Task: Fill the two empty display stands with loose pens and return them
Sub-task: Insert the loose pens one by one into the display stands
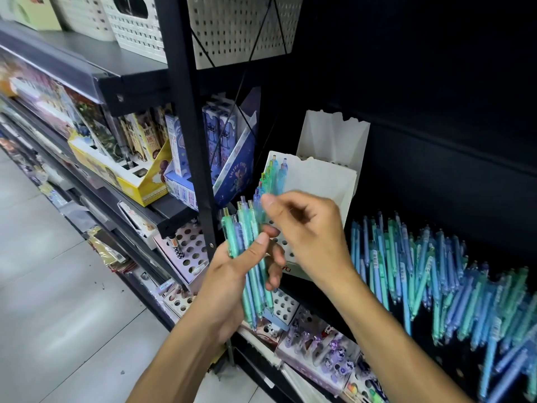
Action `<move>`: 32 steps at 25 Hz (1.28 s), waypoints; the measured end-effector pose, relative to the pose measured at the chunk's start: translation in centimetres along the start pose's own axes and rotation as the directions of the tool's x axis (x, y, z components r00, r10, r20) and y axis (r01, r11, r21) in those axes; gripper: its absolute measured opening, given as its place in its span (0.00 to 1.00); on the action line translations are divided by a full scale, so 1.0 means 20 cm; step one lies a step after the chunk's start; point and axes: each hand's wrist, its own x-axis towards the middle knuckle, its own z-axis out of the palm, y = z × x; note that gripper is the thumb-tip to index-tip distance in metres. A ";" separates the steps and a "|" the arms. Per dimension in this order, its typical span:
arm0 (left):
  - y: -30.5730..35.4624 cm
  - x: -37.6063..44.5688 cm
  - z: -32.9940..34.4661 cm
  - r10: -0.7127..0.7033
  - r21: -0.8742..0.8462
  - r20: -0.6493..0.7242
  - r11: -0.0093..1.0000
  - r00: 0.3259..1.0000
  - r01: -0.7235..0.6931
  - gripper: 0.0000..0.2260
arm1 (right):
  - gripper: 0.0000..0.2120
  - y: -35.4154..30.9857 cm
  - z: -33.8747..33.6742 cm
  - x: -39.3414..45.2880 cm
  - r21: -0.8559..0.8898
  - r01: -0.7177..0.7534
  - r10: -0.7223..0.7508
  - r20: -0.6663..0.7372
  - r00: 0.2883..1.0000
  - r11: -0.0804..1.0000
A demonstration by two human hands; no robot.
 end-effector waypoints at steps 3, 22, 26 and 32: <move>-0.02 0.01 0.01 -0.038 0.007 0.052 0.999 0.998 0.038 0.09 | 0.01 -0.02 -0.02 -0.05 0.159 -0.244 0.212 0.193 0.958 0.957; -0.07 -0.01 -0.12 -0.074 -0.001 -0.151 0.997 0.986 0.075 0.08 | 0.08 0.15 -0.03 0.20 -0.279 0.154 -0.224 -0.241 0.944 0.948; -0.07 -0.02 -0.12 -0.079 0.008 -0.123 0.997 0.989 0.080 0.07 | 0.06 0.15 -0.04 0.23 -0.285 0.154 -0.230 -0.256 0.939 0.946; -0.08 -0.01 -0.12 -0.076 0.020 -0.115 0.997 0.990 0.079 0.07 | 0.08 0.21 -0.04 0.23 -0.453 0.130 -0.181 -0.071 0.981 0.882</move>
